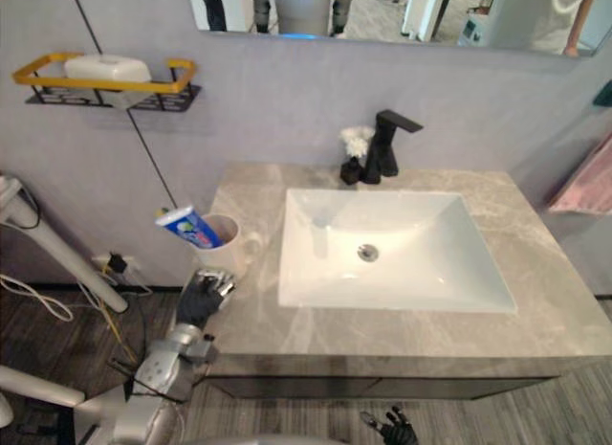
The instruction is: Organize washtable
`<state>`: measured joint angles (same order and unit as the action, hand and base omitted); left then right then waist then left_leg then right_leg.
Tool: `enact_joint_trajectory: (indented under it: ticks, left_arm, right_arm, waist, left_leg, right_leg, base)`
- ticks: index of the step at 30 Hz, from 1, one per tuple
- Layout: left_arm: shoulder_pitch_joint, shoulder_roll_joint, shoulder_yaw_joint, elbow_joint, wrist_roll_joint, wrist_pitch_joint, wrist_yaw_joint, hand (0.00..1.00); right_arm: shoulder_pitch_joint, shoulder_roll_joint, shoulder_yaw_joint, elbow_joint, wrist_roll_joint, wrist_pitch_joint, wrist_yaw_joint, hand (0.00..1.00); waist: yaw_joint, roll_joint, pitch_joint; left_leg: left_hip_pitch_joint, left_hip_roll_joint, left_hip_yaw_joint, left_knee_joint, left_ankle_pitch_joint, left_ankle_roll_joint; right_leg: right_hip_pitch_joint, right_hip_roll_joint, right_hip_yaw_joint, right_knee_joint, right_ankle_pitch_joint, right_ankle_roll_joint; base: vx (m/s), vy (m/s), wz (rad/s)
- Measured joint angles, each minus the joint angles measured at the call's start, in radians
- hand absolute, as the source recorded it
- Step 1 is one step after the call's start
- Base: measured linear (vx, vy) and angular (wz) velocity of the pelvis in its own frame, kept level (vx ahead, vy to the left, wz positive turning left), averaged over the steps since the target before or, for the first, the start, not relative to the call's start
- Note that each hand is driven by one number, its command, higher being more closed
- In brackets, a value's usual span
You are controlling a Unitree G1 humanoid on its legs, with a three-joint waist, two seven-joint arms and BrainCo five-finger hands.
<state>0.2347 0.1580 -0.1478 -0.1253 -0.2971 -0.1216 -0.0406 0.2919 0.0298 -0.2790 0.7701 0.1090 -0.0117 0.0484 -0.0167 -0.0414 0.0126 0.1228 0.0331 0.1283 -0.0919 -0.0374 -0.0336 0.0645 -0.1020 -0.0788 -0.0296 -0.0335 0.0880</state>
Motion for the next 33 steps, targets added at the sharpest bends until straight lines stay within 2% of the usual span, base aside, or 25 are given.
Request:
enact_joint_trajectory:
  ticks: [8,17,33]
  left_arm:
    - [-0.026,0.015,0.002,0.018,0.032,0.0,0.014,1.0]
    - [-0.087,0.032,0.004,0.06,0.036,-0.001,0.026,1.0]
    - [-0.198,0.031,0.062,0.136,0.073,-0.004,0.108,1.0]
  right_arm:
    - [-0.003,-0.005,-0.029,0.0,0.0,0.0,0.004,0.0]
    - [-0.003,-0.013,-0.04,0.0,-0.001,0.001,0.017,0.0]
    - [-0.012,-0.016,-0.066,0.0,-0.001,0.001,0.016,0.0]
  waist:
    - [-0.023,0.0,0.0]
    - [-0.024,0.001,0.001]
    - [-0.033,0.0,0.006]
  left_leg:
    - [-0.004,-0.001,0.004,0.001,0.0,0.0]
    - [-0.013,-0.002,0.016,0.001,0.0,0.001]
    - [-0.038,-0.002,0.023,0.001,0.0,0.0]
  right_leg:
    - [-0.001,0.0,0.004,-0.01,0.009,0.0]
    - [-0.017,0.002,0.026,-0.034,0.031,0.0]
    - [-0.034,0.003,0.029,-0.055,0.044,0.001]
  base:
    - [-0.01,-0.02,-0.01]
    - [-0.04,-0.032,-0.08]
    - [-0.01,-0.029,-0.01]
